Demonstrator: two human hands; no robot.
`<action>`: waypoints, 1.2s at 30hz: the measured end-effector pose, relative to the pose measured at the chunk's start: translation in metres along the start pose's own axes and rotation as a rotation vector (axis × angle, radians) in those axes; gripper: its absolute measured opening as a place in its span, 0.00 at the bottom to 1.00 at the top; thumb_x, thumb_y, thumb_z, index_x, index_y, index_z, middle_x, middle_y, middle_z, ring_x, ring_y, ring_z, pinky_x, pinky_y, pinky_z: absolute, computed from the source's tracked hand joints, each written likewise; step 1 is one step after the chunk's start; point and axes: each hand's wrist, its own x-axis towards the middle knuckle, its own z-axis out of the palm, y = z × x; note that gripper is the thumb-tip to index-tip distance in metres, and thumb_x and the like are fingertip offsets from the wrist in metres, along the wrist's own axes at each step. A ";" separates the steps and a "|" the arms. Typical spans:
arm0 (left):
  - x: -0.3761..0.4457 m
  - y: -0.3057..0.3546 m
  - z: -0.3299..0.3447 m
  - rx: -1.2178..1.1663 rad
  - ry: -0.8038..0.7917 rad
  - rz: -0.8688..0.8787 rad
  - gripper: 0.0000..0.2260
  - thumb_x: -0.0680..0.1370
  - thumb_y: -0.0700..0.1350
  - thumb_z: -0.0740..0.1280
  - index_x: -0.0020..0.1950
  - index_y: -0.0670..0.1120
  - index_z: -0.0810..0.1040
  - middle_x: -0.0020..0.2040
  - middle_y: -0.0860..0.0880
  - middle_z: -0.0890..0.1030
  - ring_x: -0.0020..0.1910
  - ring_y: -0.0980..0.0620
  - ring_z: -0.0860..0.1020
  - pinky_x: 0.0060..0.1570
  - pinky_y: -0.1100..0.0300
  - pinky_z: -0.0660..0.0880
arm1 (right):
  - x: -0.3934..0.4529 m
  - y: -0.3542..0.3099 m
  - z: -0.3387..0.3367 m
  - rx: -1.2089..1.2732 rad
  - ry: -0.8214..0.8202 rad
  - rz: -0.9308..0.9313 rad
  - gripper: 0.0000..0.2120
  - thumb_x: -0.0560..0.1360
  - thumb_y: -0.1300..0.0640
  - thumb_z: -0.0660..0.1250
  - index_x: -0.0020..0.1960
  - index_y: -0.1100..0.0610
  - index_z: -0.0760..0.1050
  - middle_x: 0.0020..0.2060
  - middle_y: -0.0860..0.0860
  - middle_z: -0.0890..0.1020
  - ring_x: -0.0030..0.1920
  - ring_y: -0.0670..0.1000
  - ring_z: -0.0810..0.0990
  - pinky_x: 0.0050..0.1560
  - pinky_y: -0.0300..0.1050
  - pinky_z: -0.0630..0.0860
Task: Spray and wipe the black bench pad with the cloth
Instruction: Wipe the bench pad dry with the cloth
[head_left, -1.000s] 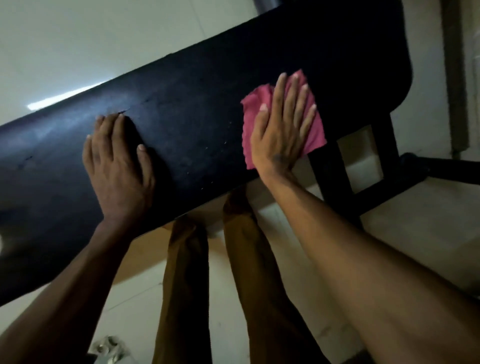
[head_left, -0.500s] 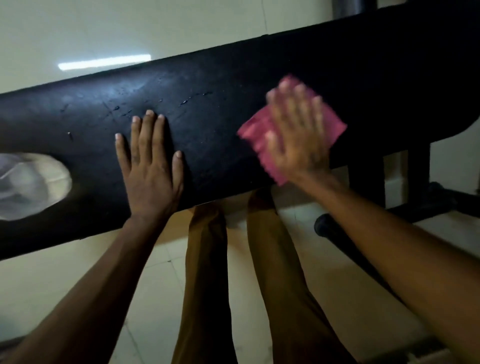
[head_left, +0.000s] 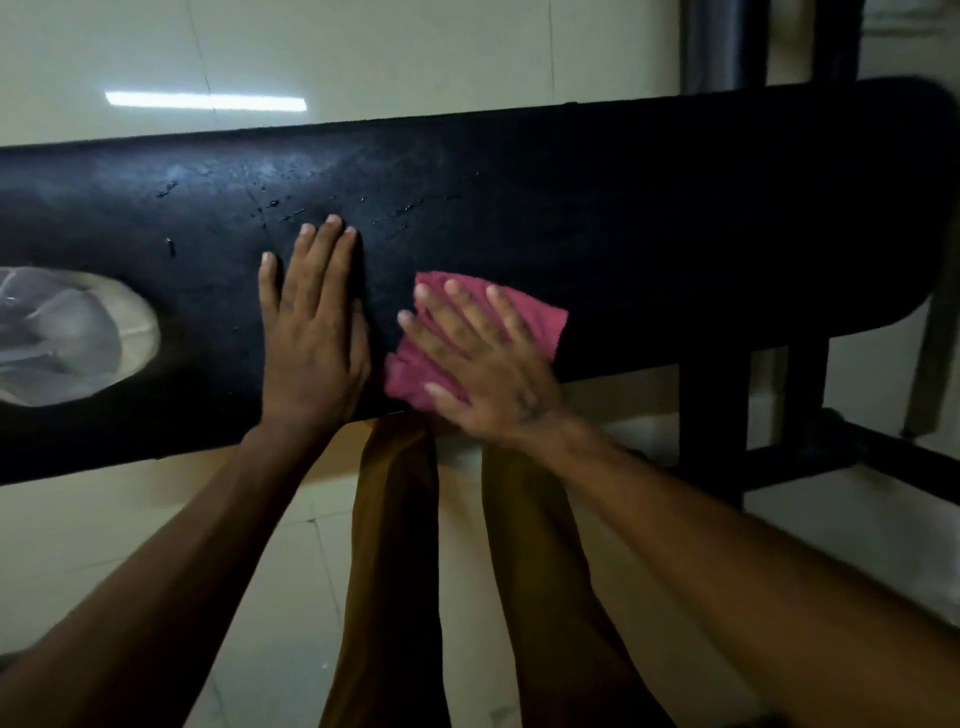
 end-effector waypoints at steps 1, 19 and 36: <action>0.000 -0.001 0.000 0.018 -0.001 0.004 0.25 0.83 0.42 0.55 0.81 0.42 0.59 0.82 0.43 0.60 0.82 0.45 0.55 0.80 0.41 0.48 | -0.003 0.020 -0.002 -0.006 0.001 0.008 0.34 0.80 0.40 0.54 0.81 0.52 0.53 0.80 0.57 0.60 0.80 0.57 0.53 0.80 0.58 0.41; -0.001 0.001 0.002 -0.052 0.028 0.002 0.28 0.80 0.44 0.55 0.80 0.40 0.60 0.81 0.42 0.61 0.81 0.45 0.56 0.80 0.41 0.47 | 0.048 0.073 -0.036 0.012 -0.005 0.077 0.30 0.84 0.44 0.47 0.82 0.57 0.51 0.81 0.58 0.54 0.81 0.58 0.51 0.80 0.57 0.43; 0.004 0.001 -0.004 -0.374 0.146 -0.165 0.28 0.83 0.47 0.49 0.80 0.35 0.57 0.81 0.38 0.58 0.82 0.44 0.54 0.80 0.41 0.51 | 0.116 -0.026 -0.031 0.177 0.106 0.209 0.29 0.84 0.45 0.44 0.82 0.56 0.53 0.81 0.57 0.54 0.82 0.57 0.50 0.80 0.56 0.44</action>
